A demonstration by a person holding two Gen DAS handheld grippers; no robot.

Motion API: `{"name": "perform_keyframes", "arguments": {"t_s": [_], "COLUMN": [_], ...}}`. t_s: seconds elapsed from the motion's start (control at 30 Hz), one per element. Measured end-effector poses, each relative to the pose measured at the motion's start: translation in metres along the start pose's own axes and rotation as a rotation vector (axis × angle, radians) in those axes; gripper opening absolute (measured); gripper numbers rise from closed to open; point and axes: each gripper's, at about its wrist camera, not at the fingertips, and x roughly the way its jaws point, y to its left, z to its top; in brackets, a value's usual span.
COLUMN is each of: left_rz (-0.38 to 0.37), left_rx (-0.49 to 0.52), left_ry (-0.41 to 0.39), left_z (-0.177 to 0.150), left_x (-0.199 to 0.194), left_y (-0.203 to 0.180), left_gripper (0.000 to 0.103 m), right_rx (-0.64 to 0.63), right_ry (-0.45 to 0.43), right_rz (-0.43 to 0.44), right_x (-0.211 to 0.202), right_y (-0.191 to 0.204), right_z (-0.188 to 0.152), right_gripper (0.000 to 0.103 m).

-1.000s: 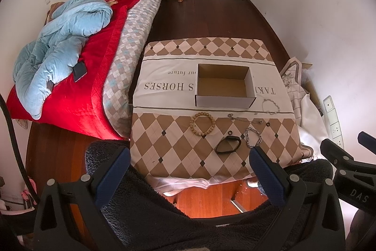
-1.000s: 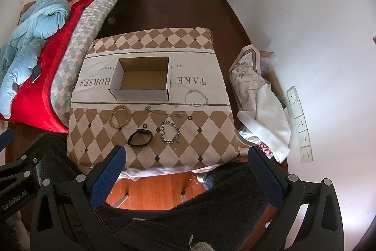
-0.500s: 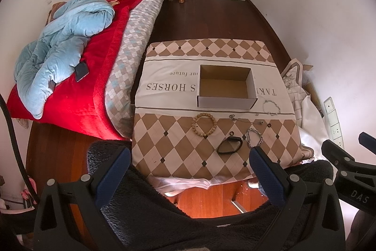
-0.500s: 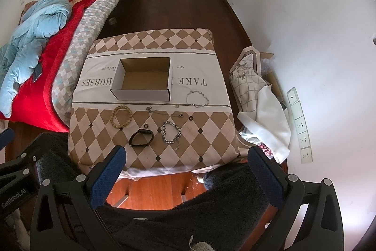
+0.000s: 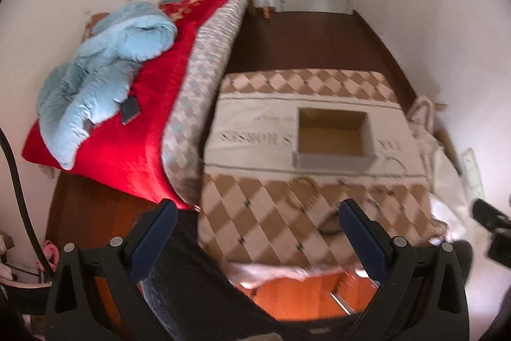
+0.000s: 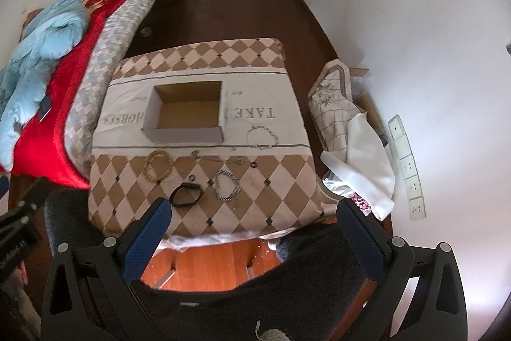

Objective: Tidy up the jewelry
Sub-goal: 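Grasp the wooden bead bracelet with the left tool while the right tool grasps the chunky silver chain bracelet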

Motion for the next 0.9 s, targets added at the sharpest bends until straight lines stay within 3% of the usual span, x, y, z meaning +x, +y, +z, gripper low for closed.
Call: {"name": "perform_keyframes", "arguments": {"t_s": [0.13,0.27,0.33,0.37,0.4,0.6,0.67,0.9], "left_rz": [0.097,0.120,0.114,0.112,0.103,0.071,0.050,-0.005], "left_rx": [0.035,0.100,0.122,0.137,0.147,0.207,0.219,0.250], "left_ry": [0.004,0.058,0.085,0.104,0.124,0.231,0.265,0.362], "left_z": [0.008,0.010,0.008,0.006,0.004,-0.007,-0.012,-0.028], "left_x": [0.045,0.101,0.125,0.140,0.152,0.220,0.238,0.277], "left_y": [0.000,-0.009,-0.013,-0.015,-0.018,-0.038,-0.043,-0.061], "left_gripper": [0.103,0.103,0.103,0.103,0.103,0.100,0.096,0.095], "right_rx": [0.017,-0.005,-0.002,-0.007,-0.017,-0.041,-0.024,0.018], "right_ry": [0.023,0.077,0.097,0.117,0.131,0.242,0.262,0.336], "right_rz": [-0.035,-0.074,-0.076,-0.082,-0.087,-0.087,-0.074,-0.041], "right_x": [0.038,0.091,0.118,0.134,0.149,0.233,0.250,0.291], "right_y": [-0.011,-0.011,-0.011,-0.010,-0.008,0.008,0.010,0.011], "right_z": [0.013,0.021,0.021,0.019,0.017,0.002,-0.002,-0.009], "right_gripper": [0.103,0.103,0.102,0.096,0.084,0.055,0.055,0.055]}}
